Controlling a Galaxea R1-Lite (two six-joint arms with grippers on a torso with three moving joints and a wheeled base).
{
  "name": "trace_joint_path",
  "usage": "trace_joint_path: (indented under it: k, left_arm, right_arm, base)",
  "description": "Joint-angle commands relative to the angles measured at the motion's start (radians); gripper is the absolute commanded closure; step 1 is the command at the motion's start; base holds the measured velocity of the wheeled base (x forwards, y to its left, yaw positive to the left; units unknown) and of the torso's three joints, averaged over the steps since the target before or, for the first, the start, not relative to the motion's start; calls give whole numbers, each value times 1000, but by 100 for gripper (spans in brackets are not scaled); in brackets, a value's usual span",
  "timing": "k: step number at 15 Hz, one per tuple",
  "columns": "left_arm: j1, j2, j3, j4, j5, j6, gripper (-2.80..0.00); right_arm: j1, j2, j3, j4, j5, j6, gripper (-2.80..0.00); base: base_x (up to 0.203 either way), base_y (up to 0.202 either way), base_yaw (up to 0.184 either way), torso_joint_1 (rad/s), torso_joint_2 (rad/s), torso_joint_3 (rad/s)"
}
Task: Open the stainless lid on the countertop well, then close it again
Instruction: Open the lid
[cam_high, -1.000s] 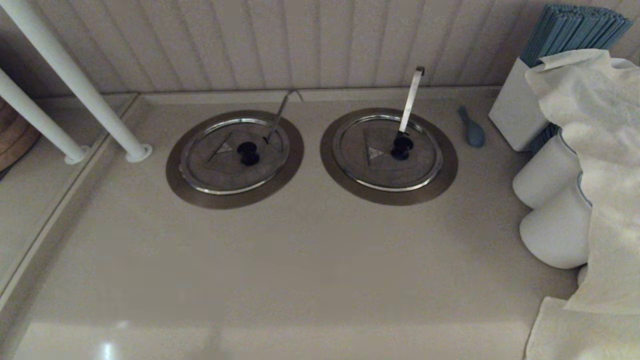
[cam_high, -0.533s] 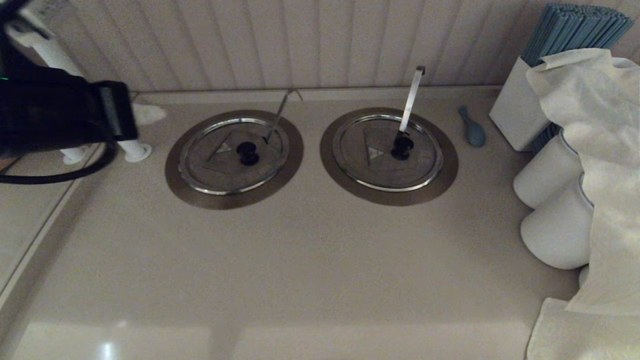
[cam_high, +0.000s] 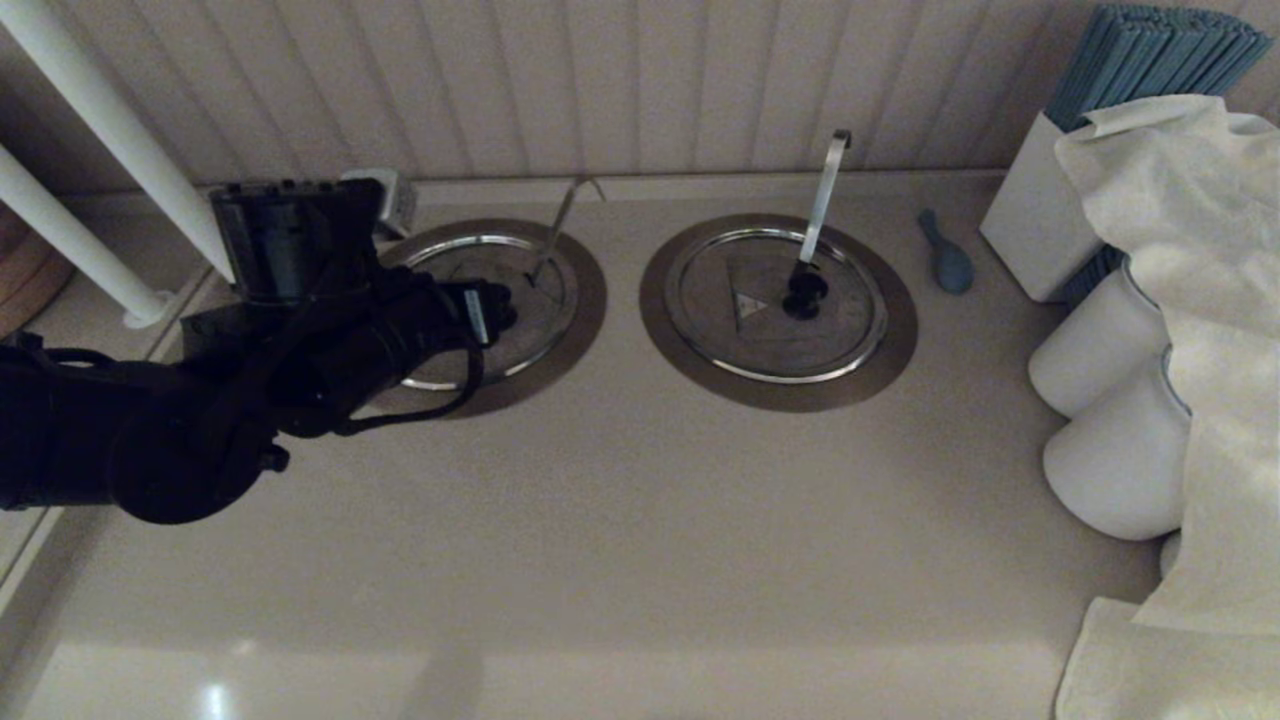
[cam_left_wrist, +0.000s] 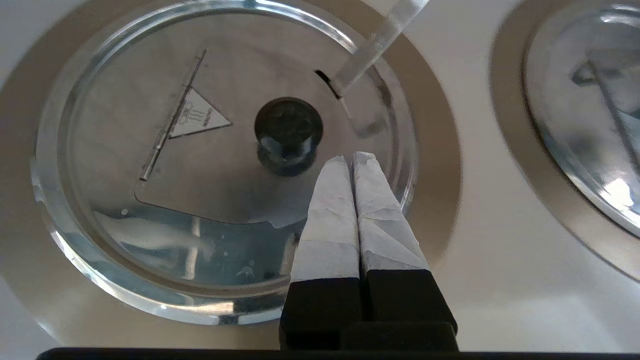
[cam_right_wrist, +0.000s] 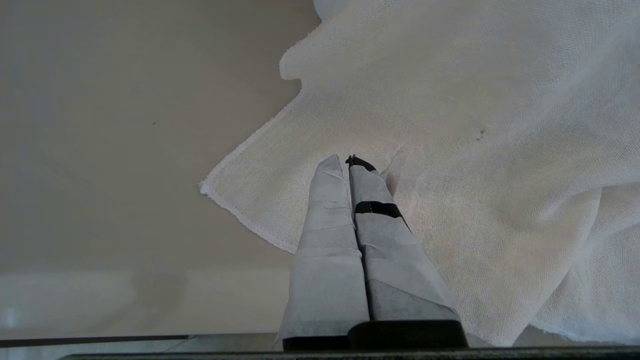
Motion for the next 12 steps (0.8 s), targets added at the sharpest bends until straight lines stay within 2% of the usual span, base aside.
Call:
trace_joint_path:
  k: [1, 4, 10, 12]
  left_arm:
    - [-8, 12, 48, -19, 4, 7, 0]
    - [-9, 13, 65, -102, 0, 22, 0]
    - [-5, 67, 85, -116, -12, 57, 0]
    - [12, 128, 90, -191, -28, 60, 0]
  right_arm:
    - [-2, 2, 0, 0, 1, 0, 0]
    - [0, 2, 0, 0, 1, 0, 0]
    - [0, 1, 0, 0, 1, 0, 0]
    - [0, 1, 0, 0, 1, 0, 0]
  base:
    - [0, 0, 0, 0, 0, 0]
    - [0, 0, 0, 0, 0, 0]
    - [0, 0, 0, 0, 0, 0]
    - [0, 0, 0, 0, 0, 0]
